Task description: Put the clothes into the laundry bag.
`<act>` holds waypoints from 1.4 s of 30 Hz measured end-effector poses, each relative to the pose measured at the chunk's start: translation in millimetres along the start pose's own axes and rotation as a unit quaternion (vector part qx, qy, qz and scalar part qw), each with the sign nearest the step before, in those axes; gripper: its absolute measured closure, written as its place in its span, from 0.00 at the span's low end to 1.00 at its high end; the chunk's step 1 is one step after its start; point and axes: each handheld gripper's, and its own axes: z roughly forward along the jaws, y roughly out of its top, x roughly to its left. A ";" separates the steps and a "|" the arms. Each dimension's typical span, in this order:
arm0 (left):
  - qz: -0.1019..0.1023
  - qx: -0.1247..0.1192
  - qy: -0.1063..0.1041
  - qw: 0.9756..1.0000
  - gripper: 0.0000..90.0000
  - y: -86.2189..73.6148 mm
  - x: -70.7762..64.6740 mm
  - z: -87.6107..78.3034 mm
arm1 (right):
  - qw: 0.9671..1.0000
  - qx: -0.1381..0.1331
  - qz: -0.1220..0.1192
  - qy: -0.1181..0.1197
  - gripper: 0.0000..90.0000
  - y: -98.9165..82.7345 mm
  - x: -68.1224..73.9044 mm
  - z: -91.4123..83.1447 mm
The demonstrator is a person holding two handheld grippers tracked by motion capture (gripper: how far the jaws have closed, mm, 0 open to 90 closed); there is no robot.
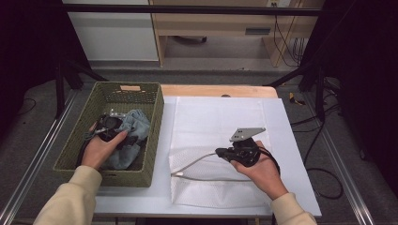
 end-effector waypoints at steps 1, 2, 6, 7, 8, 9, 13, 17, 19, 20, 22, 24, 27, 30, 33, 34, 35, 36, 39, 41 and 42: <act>0.000 0.000 -0.001 1.000 0.02 0.0 -0.2 0.4 | 1.000 0.000 0.002 0.000 0.99 0.1 -0.1 0.1; -0.001 0.002 -0.002 1.000 0.02 0.0 -0.4 0.8 | 1.000 0.000 0.002 0.000 0.99 0.2 -0.2 0.2; 0.003 0.002 -0.002 1.000 0.02 0.5 -1.0 1.2 | 1.000 0.000 0.003 -0.001 0.99 0.2 -1.2 1.2; 0.002 0.004 -0.004 1.000 0.02 0.5 -1.8 1.5 | 1.000 0.000 0.001 -0.001 0.99 0.2 -1.9 1.7; 0.003 0.004 -0.003 1.000 0.02 0.5 -2.2 1.9 | 1.000 -0.001 0.001 -0.001 0.99 0.3 -2.3 2.1; 0.003 0.005 -0.004 1.000 0.02 0.8 -2.3 2.2 | 1.000 -0.001 0.002 -0.002 0.99 0.4 -2.3 2.1; 0.003 0.006 -0.003 1.000 0.01 1.3 -2.7 3.6 | 1.000 -0.003 0.002 -0.001 0.99 0.1 -2.3 2.5; 0.002 0.007 -0.003 1.000 0.01 1.0 -2.4 4.3 | 1.000 -0.002 0.001 0.001 0.99 0.0 -1.6 3.2; 0.005 0.010 -0.003 1.000 0.01 0.7 -2.4 4.1 | 1.000 0.000 0.002 0.001 0.99 0.1 -1.6 3.5; 0.006 0.011 -0.004 1.000 0.01 0.5 -2.8 4.3 | 1.000 0.001 0.001 0.001 0.99 0.2 -1.8 3.7; 0.005 0.011 -0.004 1.000 0.01 0.1 -3.0 4.5 | 1.000 0.000 0.002 0.001 0.99 0.2 -2.1 4.1; 0.006 0.011 -0.003 1.000 0.01 0.0 -3.2 4.5 | 1.000 -0.002 0.002 0.001 0.99 -0.3 -2.4 4.5; 0.012 0.015 -0.002 1.000 0.01 0.1 -3.7 5.0 | 1.000 0.000 0.003 0.003 0.99 -1.4 -2.2 5.0; 0.010 0.017 -0.003 1.000 0.01 0.2 -3.9 5.2 | 1.000 0.001 0.005 0.003 0.99 -2.1 -2.2 5.7; 0.010 0.016 -0.004 1.000 0.01 0.1 -3.2 5.2 | 1.000 0.001 0.005 0.003 0.99 -2.0 -1.9 6.2; 0.010 0.016 -0.004 1.000 0.01 0.1 -3.1 5.1 | 1.000 0.000 0.005 0.003 0.99 -2.0 -1.8 6.3; 0.009 0.017 -0.004 1.000 0.01 0.0 -3.2 5.3 | 1.000 0.000 0.006 0.003 0.99 -2.1 -1.8 6.4; 0.009 0.016 -0.003 1.000 0.01 -0.2 -3.5 5.7 | 1.000 0.000 0.006 0.002 0.99 -2.3 -1.9 6.6; 0.008 0.019 -0.002 1.000 0.00 -0.7 -4.0 7.1 | 1.000 0.000 0.007 0.002 0.99 -3.0 -2.0 6.7; 0.012 0.021 -0.001 1.000 0.00 -1.1 -3.6 7.7 | 1.000 0.000 0.006 0.002 0.99 -3.2 -1.5 6.6; 0.011 0.023 -0.002 1.000 0.00 -1.3 -3.5 7.8 | 1.000 0.001 0.005 0.002 0.99 -3.2 -1.3 6.6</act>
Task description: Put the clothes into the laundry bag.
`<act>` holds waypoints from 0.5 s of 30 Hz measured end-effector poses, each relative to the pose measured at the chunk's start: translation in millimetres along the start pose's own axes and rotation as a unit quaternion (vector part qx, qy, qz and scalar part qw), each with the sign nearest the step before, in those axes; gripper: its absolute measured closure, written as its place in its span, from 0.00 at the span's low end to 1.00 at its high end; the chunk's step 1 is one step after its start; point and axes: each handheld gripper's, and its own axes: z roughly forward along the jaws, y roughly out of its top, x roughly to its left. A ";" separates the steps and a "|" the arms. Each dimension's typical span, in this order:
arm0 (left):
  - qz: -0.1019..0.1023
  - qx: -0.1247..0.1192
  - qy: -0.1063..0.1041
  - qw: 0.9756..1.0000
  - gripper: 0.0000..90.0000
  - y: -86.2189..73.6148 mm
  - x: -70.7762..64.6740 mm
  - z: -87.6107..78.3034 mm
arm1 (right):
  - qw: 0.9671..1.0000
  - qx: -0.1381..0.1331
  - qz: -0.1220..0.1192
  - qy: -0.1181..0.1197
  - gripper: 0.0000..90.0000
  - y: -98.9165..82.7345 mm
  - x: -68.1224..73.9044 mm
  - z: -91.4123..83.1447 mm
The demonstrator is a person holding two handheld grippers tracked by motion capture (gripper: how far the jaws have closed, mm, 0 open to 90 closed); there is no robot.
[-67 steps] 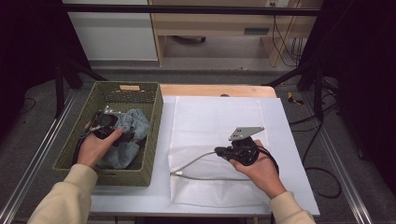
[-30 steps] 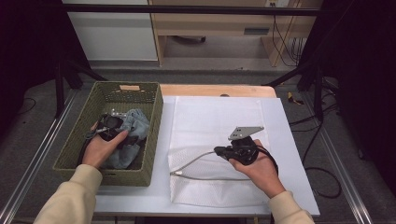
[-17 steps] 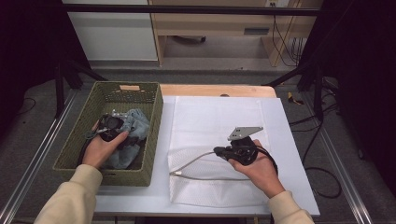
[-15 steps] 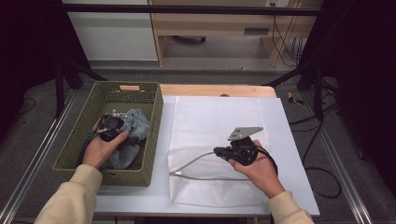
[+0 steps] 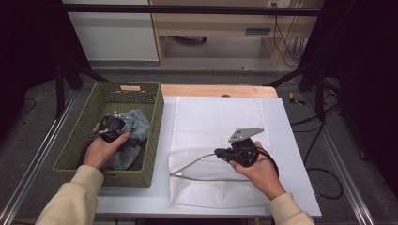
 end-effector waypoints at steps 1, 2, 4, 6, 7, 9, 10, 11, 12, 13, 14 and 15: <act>0.001 0.000 0.002 1.000 0.00 -0.2 0.5 0.1 | 1.000 0.001 0.001 0.000 0.99 0.1 0.5 -0.2; 0.000 0.000 0.003 1.000 0.00 -0.3 0.8 0.1 | 1.000 0.001 0.001 0.001 0.99 0.1 0.9 -0.2; -0.002 0.000 0.001 1.000 0.00 -0.3 0.3 -0.1 | 1.000 -0.001 0.002 0.003 0.99 0.0 1.1 -0.1; -0.001 -0.001 0.003 1.000 0.00 -0.1 0.8 -0.6 | 1.000 -0.004 0.005 0.004 0.99 -0.4 1.0 0.4; -0.002 -0.001 0.001 1.000 0.00 -0.2 1.0 -0.6 | 1.000 -0.004 0.005 0.004 0.99 -0.6 1.1 0.7; -0.001 0.001 0.002 1.000 0.00 -0.4 1.9 -0.4 | 1.000 -0.004 0.006 0.004 0.99 -1.1 1.1 1.3; -0.001 0.001 0.001 1.000 0.00 -0.3 2.1 -0.4 | 1.000 -0.004 0.007 0.004 0.99 -1.4 1.1 1.4; -0.001 0.001 0.001 1.000 0.00 -0.2 2.2 -0.4 | 1.000 -0.003 0.007 0.004 0.99 -1.5 1.0 1.5; -0.002 0.001 -0.001 1.000 0.00 -0.1 2.1 -0.4 | 1.000 -0.004 0.007 0.004 0.99 -1.8 0.7 1.5; -0.003 0.000 -0.001 1.000 0.00 0.0 2.1 -0.6 | 1.000 -0.004 0.007 0.004 0.99 -2.0 0.6 1.5; -0.001 -0.001 -0.001 1.000 0.00 0.1 2.0 -0.8 | 1.000 -0.003 0.006 0.005 0.99 -2.3 0.6 1.3; 0.001 0.000 0.000 1.000 0.01 0.1 2.4 -1.4 | 1.000 -0.003 0.007 0.005 0.99 -2.8 0.6 1.0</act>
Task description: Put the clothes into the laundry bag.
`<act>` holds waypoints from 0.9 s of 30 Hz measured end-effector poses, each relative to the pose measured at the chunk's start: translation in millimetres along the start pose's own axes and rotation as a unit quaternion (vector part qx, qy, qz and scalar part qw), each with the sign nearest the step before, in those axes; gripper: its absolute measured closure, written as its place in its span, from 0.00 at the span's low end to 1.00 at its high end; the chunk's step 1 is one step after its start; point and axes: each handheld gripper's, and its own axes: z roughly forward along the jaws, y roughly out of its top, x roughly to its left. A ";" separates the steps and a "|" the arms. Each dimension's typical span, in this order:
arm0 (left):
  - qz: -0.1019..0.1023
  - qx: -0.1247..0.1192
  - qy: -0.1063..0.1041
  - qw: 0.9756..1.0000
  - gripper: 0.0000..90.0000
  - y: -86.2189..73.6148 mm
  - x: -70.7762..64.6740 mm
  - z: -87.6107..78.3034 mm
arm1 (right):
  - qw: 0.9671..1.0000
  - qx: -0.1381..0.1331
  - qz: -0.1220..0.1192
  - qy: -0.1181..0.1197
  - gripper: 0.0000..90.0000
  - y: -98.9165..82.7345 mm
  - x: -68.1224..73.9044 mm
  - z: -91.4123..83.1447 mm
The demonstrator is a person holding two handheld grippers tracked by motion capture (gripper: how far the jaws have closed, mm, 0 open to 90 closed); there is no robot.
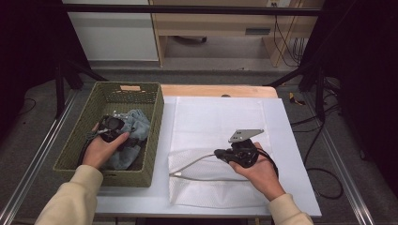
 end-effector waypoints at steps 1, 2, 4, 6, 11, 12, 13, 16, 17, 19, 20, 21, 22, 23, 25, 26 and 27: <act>-0.002 -0.001 -0.001 1.000 0.01 -0.2 -0.1 -0.1 | 1.000 -0.002 0.000 0.001 0.99 -0.8 -0.1 -0.2; -0.002 0.000 -0.001 1.000 0.01 -0.3 0.3 0.0 | 1.000 -0.001 0.003 0.002 0.99 -1.7 0.0 -0.7; -0.004 0.000 -0.002 1.000 0.01 -0.1 0.9 0.3 | 1.000 0.000 0.004 0.002 0.99 -3.8 -1.0 -0.2; -0.004 0.000 -0.003 1.000 0.01 0.5 1.5 0.7 | 1.000 0.002 0.005 0.000 0.99 -4.6 -1.7 0.2; -0.005 -0.003 -0.003 1.000 0.01 0.9 3.5 0.5 | 1.000 0.001 0.001 0.002 0.99 -3.7 -3.3 0.4; -0.006 -0.003 -0.004 1.000 0.01 0.8 3.2 0.6 | 1.000 0.004 0.003 0.001 0.99 -3.8 -3.2 0.9; -0.006 -0.002 -0.004 1.000 0.01 0.8 3.1 0.7 | 1.000 0.006 0.004 0.002 0.99 -3.9 -3.3 1.2; -0.005 -0.003 -0.008 1.000 0.00 0.7 2.7 1.6 | 1.000 0.005 0.003 0.002 0.99 -3.5 -3.6 2.0; -0.005 -0.003 -0.009 1.000 0.00 0.6 2.6 1.9 | 1.000 0.004 0.003 0.002 0.99 -3.3 -3.6 2.0; -0.004 -0.004 -0.009 1.000 0.00 0.6 2.4 2.5 | 1.000 0.002 0.003 0.001 0.99 -3.2 -3.7 1.6; -0.004 -0.002 -0.010 1.000 0.00 0.5 2.5 2.7 | 1.000 0.002 0.004 0.001 0.99 -3.2 -3.6 1.1; -0.005 -0.001 -0.011 1.000 0.00 0.4 2.6 3.1 | 1.000 0.002 0.006 0.000 0.99 -3.2 -3.2 0.6; -0.005 0.000 -0.012 1.000 0.00 0.3 2.7 3.7 | 1.000 0.002 0.006 0.000 0.99 -3.1 -2.9 0.2; -0.005 -0.001 -0.011 1.000 0.00 0.1 2.8 4.8 | 1.000 0.002 0.006 0.001 0.99 -3.1 -2.8 -0.2; -0.003 0.004 -0.008 1.000 0.00 0.1 3.6 5.5 | 1.000 0.002 0.004 0.000 0.99 -3.1 -2.9 -0.8; -0.003 0.004 -0.009 1.000 0.00 0.0 3.7 6.1 | 1.000 0.002 0.004 0.000 0.99 -3.0 -3.1 -0.9; -0.007 0.004 -0.009 1.000 0.00 -0.2 3.1 6.9 | 1.000 0.002 0.003 0.000 0.99 -3.0 -3.2 -0.9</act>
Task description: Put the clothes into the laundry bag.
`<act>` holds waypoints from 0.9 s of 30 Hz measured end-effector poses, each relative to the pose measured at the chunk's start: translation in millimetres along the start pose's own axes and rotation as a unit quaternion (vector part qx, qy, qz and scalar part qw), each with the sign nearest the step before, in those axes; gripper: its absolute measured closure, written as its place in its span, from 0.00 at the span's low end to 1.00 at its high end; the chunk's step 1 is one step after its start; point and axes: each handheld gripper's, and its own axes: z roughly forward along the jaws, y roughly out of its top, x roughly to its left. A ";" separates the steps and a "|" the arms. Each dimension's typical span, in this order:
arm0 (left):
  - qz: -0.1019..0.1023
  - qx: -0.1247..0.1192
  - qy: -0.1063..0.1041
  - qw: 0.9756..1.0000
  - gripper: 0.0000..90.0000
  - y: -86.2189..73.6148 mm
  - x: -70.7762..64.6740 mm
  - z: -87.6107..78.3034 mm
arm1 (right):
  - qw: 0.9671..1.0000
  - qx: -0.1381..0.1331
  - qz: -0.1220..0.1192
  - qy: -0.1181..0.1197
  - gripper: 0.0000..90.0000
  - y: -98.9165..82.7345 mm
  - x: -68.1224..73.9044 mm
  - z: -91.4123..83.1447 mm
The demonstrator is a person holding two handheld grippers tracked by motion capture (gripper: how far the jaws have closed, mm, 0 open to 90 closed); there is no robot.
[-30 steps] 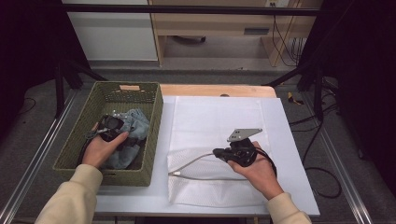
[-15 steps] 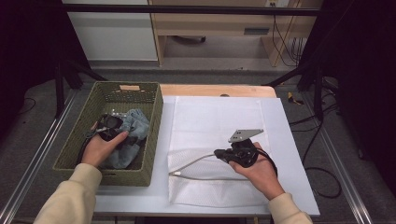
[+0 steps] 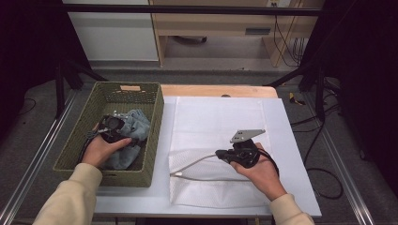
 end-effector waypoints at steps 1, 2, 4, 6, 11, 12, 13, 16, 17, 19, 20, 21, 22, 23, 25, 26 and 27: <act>0.001 0.001 0.000 1.000 0.00 0.0 -0.1 0.2 | 1.000 0.000 0.000 0.000 0.99 0.0 0.0 0.0; 0.004 0.004 0.000 1.000 0.00 0.1 0.0 0.1 | 1.000 0.000 0.000 0.000 0.99 0.1 0.0 0.2; 0.006 0.005 0.001 1.000 0.00 0.1 -0.1 0.1 | 1.000 0.001 0.001 0.000 0.99 0.3 0.2 0.6; 0.007 0.006 0.001 1.000 0.00 0.2 -0.2 0.1 | 1.000 0.001 0.002 0.000 0.99 0.4 0.1 1.1; 0.010 0.007 0.002 1.000 0.00 0.2 -1.0 0.1 | 1.000 -0.001 0.000 0.002 0.99 0.0 1.4 1.7; 0.010 0.008 0.002 1.000 0.00 0.2 -1.1 0.2 | 1.000 -0.001 -0.001 0.002 0.99 0.1 1.5 1.7; 0.009 0.007 0.002 1.000 0.00 0.2 -1.4 0.5 | 1.000 -0.001 -0.001 0.002 0.99 0.2 1.5 1.5; 0.013 0.013 0.004 1.000 0.00 0.1 -1.7 1.0 | 1.000 -0.001 -0.002 0.002 0.99 0.7 1.1 0.8; 0.013 0.014 0.005 1.000 0.00 -0.2 -1.8 1.5 | 1.000 0.001 -0.001 0.002 0.99 1.0 1.5 0.5; 0.013 0.018 0.004 1.000 0.00 -0.5 -2.0 1.9 | 1.000 0.002 -0.002 0.001 0.99 1.3 1.7 0.2; 0.013 0.019 0.005 1.000 0.01 -0.6 -1.7 1.9 | 1.000 0.002 -0.001 0.002 0.99 1.5 1.7 0.0; 0.014 0.019 0.008 1.000 0.03 -0.7 -1.4 2.1 | 1.000 0.002 -0.002 0.001 0.99 1.8 1.7 0.1; 0.013 0.019 0.008 1.000 0.04 -0.8 -1.0 2.4 | 1.000 0.002 -0.003 0.001 0.99 2.1 1.6 0.3; 0.014 0.020 0.009 1.000 0.04 -0.9 -0.7 2.8 | 1.000 0.002 -0.003 0.001 0.99 2.6 1.7 0.3; 0.014 0.021 0.011 1.000 0.05 -0.8 -0.3 3.1 | 1.000 0.001 -0.005 0.001 0.99 3.7 1.6 0.4; 0.014 0.022 0.012 1.000 0.06 -0.9 -0.3 3.1 | 1.000 0.001 -0.005 0.001 0.99 4.1 1.9 0.1; 0.013 0.022 0.013 1.000 0.06 -0.8 -0.3 3.0 | 1.000 0.001 -0.005 0.001 0.99 4.6 2.1 -0.1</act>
